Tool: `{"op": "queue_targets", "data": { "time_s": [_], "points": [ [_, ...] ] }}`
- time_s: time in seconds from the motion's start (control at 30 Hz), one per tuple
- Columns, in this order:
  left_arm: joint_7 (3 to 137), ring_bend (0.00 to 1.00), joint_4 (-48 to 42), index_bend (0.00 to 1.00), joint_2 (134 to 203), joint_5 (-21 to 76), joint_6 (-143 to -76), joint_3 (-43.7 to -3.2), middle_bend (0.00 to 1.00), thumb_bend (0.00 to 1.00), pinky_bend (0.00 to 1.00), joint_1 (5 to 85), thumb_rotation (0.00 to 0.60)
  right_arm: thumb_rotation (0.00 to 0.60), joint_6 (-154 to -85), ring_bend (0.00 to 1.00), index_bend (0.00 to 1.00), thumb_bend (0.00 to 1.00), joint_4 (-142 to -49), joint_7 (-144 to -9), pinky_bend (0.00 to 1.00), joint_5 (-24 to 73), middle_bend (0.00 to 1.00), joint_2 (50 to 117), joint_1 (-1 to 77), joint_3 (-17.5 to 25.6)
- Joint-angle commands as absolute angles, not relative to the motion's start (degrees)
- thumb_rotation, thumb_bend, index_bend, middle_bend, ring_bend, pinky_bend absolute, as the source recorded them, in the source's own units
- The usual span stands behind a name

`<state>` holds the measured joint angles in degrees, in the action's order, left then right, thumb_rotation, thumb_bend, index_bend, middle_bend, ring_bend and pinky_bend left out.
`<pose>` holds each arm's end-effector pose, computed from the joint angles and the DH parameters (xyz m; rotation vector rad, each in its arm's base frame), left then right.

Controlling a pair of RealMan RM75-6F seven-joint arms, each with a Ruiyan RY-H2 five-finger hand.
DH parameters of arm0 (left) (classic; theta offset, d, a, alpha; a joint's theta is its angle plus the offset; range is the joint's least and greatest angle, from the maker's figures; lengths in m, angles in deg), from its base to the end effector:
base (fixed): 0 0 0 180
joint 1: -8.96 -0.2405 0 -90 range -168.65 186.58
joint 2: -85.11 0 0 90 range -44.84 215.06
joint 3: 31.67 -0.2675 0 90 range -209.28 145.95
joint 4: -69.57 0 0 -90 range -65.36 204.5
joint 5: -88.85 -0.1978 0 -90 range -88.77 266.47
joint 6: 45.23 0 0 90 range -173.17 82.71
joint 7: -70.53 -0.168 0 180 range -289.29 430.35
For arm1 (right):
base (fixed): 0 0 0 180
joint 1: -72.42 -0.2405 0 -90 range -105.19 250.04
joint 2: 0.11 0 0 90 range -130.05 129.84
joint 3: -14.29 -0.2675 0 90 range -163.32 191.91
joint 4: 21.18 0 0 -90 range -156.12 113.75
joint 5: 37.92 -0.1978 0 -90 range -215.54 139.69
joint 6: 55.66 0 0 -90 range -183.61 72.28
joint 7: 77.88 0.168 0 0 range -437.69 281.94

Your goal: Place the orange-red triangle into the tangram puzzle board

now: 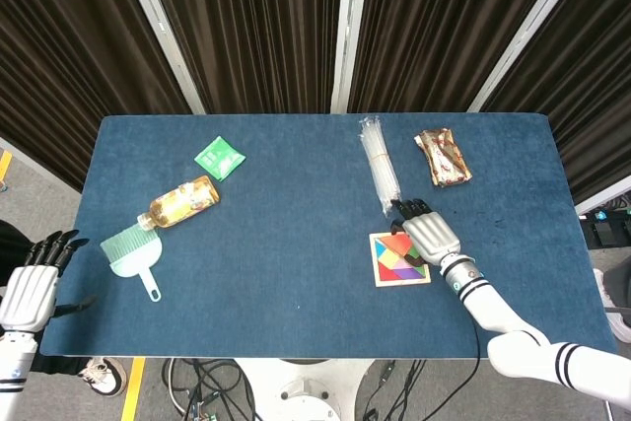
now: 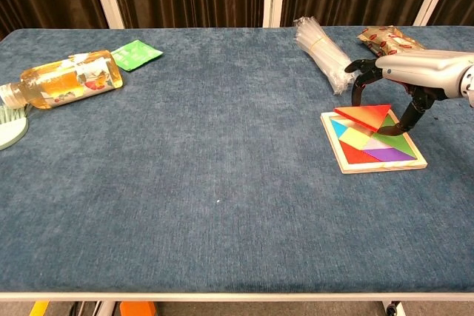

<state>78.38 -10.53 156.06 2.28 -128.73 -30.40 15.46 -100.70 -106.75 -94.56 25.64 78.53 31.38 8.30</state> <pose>-0.3436 0.2115 0.1465 -1.4104 -0.9554 -0.9273 -0.2084 -0.3649 0.0156 1.9678 -0.9882 0.6725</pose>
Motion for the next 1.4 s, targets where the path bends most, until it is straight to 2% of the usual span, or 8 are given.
{"op": "queue_targets", "data": {
  "time_s": [0.03, 0.53, 1.03, 1.4],
  "points": [
    [78.4, 0.05, -10.4, 0.19, 156.1, 2.3, -128.6, -30.4, 0.1, 0.0, 0.14, 15.5, 0.6, 0.6, -100.6, 0.0, 0.46, 0.23, -106.6, -95.1, 0.0, 24.9, 0.0, 78.8, 31.1, 8.5],
    [79.0, 0.05, -10.1, 0.19, 156.1, 2.4, -128.7, -30.3, 0.1, 0.0, 0.14, 15.5, 0.6, 0.6, -100.8, 0.0, 0.46, 0.23, -106.8, -97.2, 0.0, 22.1, 0.0, 79.5, 30.1, 8.8],
    [79.3, 0.05, -9.9, 0.19, 156.0, 2.4, -128.7, -30.3, 0.1, 0.0, 0.14, 15.3, 0.6, 0.6, -100.9, 0.0, 0.34, 0.18, -107.1, -97.8, 0.0, 20.8, 0.0, 79.3, 29.5, 9.4],
    [79.4, 0.05, -9.8, 0.19, 156.0, 2.3, -128.8, -30.3, 0.1, 0.0, 0.14, 15.2, 0.6, 0.6, -102.4, 0.0, 0.32, 0.18, -108.8, -97.1, 0.0, 21.6, 0.0, 78.0, 29.8, 9.2]
  ]
}}
